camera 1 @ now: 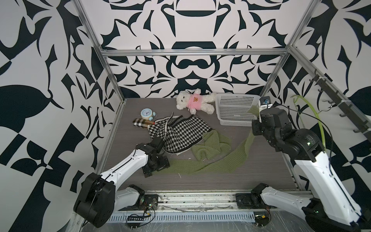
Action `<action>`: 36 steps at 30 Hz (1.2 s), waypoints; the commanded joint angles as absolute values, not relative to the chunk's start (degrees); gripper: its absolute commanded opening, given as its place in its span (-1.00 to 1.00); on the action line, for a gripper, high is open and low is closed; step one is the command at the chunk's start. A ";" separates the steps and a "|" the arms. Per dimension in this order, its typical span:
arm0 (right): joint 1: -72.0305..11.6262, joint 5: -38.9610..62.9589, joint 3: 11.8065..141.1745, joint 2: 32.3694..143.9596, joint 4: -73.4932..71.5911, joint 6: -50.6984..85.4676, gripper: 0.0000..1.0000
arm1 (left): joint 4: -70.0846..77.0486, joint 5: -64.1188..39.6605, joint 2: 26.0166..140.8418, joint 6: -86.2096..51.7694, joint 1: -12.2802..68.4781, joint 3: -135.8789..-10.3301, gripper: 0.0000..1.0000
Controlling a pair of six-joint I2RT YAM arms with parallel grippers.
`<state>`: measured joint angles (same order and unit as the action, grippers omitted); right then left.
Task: Roll up the scarf and place it into the basket
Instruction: Flatten out the scarf at the center of the board.
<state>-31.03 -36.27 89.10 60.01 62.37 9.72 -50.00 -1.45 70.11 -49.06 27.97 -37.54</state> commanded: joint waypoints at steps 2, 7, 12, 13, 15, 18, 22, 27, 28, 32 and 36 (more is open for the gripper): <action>-30.28 -37.50 89.04 59.76 62.27 8.97 -0.75 | -47.80 1.38 75.65 -51.01 27.64 -36.11 0.43; -29.91 -37.69 88.47 59.46 62.23 8.18 -0.75 | -44.79 -0.14 78.79 -52.95 27.68 -36.71 -1.00; -29.79 -37.68 87.42 57.82 61.23 7.68 -0.75 | -51.32 0.67 70.19 -54.39 27.66 -38.93 -1.00; -29.78 -37.62 87.05 57.45 60.81 7.52 -0.75 | -53.40 0.92 67.81 -54.73 27.68 -39.36 -1.00; -29.65 -37.24 86.52 56.77 60.23 7.43 -0.75 | -58.07 1.23 63.22 -55.55 27.78 -40.85 -1.00; -29.69 -36.32 85.63 55.37 59.24 6.94 -0.76 | -64.78 1.91 55.73 -57.22 28.03 -43.85 -1.00; -29.70 -34.95 85.73 52.76 59.28 6.94 -0.76 | -70.82 0.15 49.07 -59.09 28.14 -47.51 -1.00; -29.64 -31.38 89.72 49.55 62.11 7.56 -0.76 | -73.78 -3.17 43.83 -63.80 31.31 -50.90 -1.00; -29.71 -31.20 90.64 49.35 62.86 7.67 -0.76 | -73.61 -3.53 43.02 -64.25 31.51 -51.36 -1.00; -29.64 -35.32 93.95 49.42 65.42 8.59 -0.81 | -75.06 -1.84 43.34 -65.03 31.49 -57.13 -1.00; -29.65 -33.46 95.78 47.64 63.38 7.07 -0.82 | -76.32 -1.65 46.01 -63.72 31.54 -62.94 -1.00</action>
